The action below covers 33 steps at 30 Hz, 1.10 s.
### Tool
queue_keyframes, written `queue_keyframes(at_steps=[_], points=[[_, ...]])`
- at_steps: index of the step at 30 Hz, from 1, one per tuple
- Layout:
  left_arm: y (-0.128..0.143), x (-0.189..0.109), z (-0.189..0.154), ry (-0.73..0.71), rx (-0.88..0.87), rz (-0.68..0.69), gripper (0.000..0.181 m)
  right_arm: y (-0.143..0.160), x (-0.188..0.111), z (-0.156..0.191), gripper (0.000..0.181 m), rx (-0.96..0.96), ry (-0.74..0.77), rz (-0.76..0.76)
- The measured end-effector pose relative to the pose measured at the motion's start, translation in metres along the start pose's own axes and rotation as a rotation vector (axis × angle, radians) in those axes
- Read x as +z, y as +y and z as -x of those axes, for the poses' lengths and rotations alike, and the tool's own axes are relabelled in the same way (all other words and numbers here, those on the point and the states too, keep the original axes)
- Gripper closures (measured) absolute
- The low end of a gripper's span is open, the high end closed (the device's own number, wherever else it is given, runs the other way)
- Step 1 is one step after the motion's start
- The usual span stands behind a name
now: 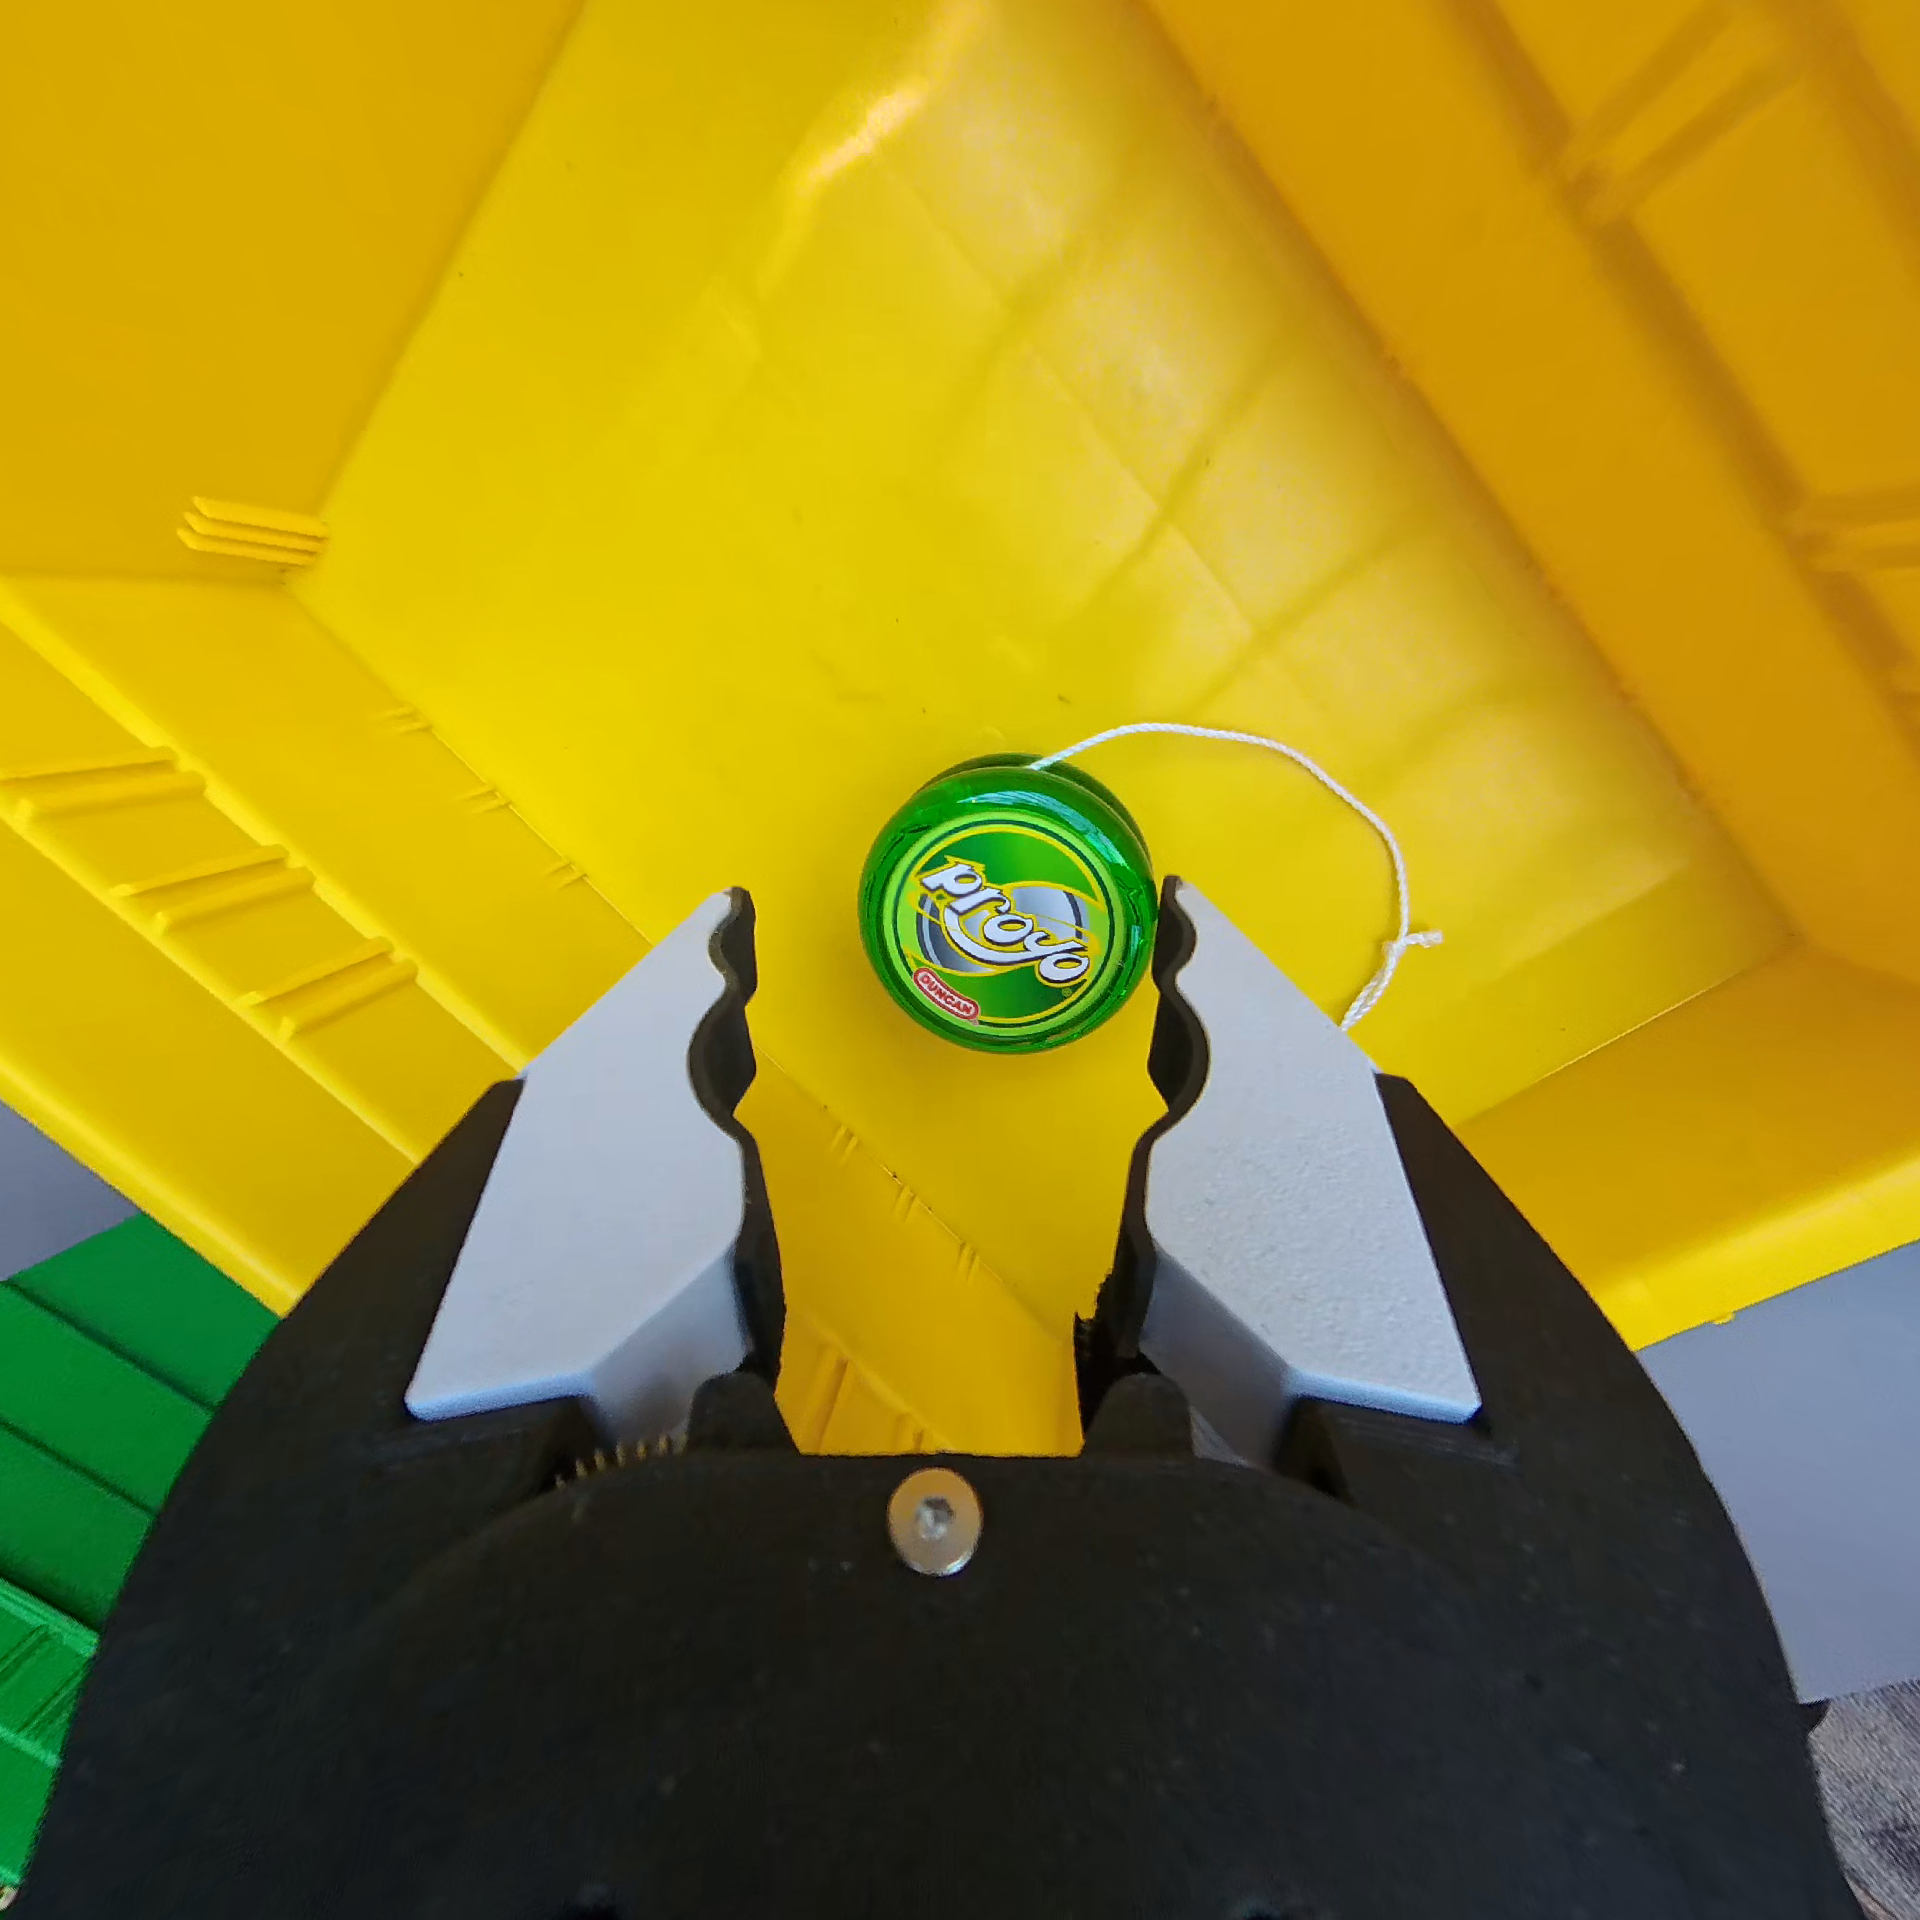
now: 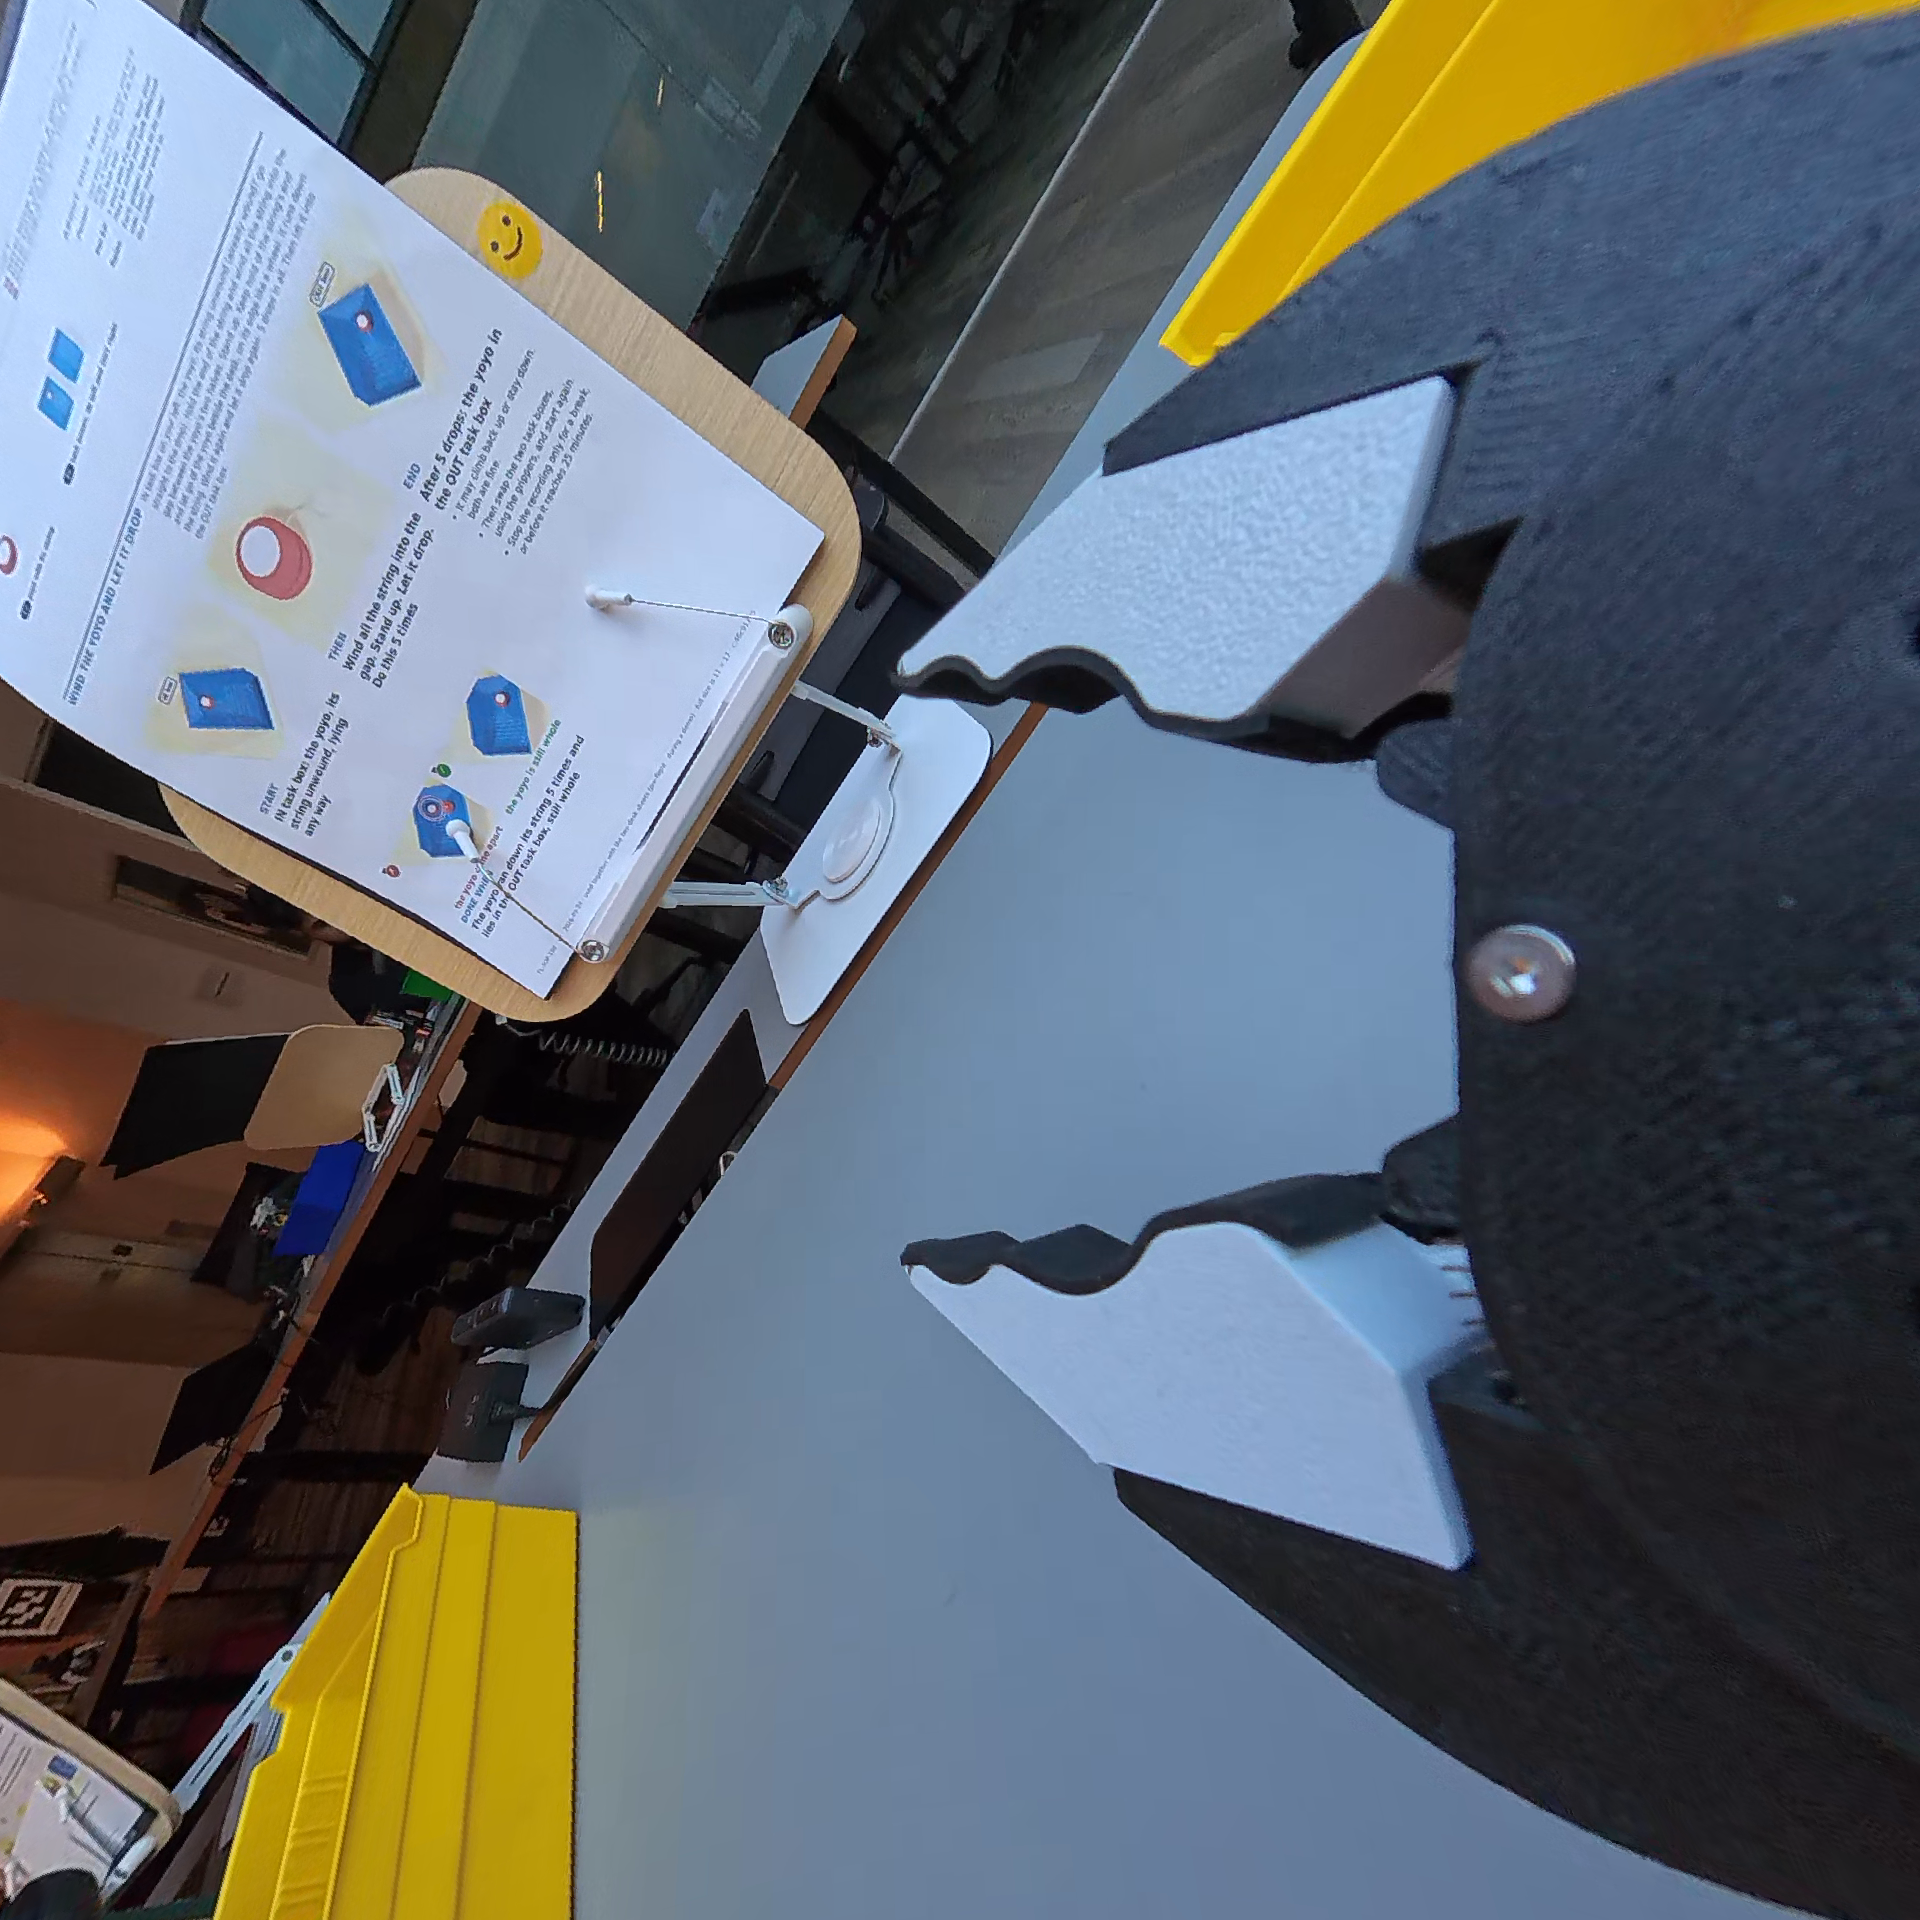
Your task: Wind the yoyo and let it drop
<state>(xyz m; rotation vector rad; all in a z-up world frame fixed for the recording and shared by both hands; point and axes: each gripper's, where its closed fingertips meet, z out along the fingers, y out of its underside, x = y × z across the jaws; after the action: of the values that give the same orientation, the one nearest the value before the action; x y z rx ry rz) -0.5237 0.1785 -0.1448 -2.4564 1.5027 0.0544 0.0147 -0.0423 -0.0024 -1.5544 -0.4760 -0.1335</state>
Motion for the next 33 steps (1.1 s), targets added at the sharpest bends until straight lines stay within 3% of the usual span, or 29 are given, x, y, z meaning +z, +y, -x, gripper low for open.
queue_keyframes(at_steps=[18,33], points=[[0.005,0.017,-0.008,0.064,0.008,0.056,0.115,0.007,0.004,0.006,0.081,-0.010,-0.026,0.028],[0.010,0.019,-0.013,0.151,-0.095,0.113,0.116,0.010,0.004,0.008,0.082,-0.023,-0.036,0.041]])
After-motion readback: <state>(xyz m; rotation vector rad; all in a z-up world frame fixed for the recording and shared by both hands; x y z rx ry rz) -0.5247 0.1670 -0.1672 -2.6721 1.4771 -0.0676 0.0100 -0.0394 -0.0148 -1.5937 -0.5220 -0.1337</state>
